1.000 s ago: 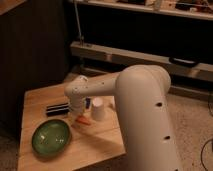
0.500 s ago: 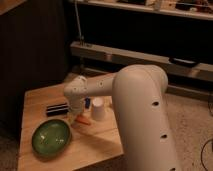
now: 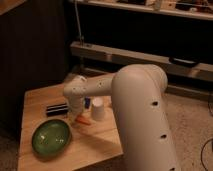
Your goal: Drag the pepper across the table
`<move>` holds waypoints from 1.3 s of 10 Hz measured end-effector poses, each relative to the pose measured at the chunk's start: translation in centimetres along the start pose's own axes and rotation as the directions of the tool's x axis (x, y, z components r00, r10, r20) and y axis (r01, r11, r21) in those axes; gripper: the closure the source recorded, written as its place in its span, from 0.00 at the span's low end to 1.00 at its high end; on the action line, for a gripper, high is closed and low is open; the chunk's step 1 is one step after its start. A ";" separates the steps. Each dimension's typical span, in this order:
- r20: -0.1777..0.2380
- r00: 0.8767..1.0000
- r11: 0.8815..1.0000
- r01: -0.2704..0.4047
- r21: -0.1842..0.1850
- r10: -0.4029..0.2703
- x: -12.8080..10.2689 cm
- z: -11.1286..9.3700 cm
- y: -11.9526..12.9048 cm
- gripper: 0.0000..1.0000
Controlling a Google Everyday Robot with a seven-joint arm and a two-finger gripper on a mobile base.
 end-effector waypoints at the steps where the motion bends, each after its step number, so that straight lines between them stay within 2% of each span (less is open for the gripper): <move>1: 0.002 1.000 1.000 0.000 0.001 0.000 -0.1 -0.1 0.0 0.66; 4: 0.000 1.000 1.000 -0.004 -0.001 0.004 0.0 0.1 0.0 0.95; 5: -0.001 1.000 1.000 -0.004 -0.001 0.004 0.0 0.1 0.0 0.99; 8: -0.005 1.000 1.000 -0.007 0.002 0.007 0.3 0.0 0.0 1.00; 13: -0.029 0.999 0.999 -0.021 0.024 0.022 2.9 -1.3 -0.6 1.00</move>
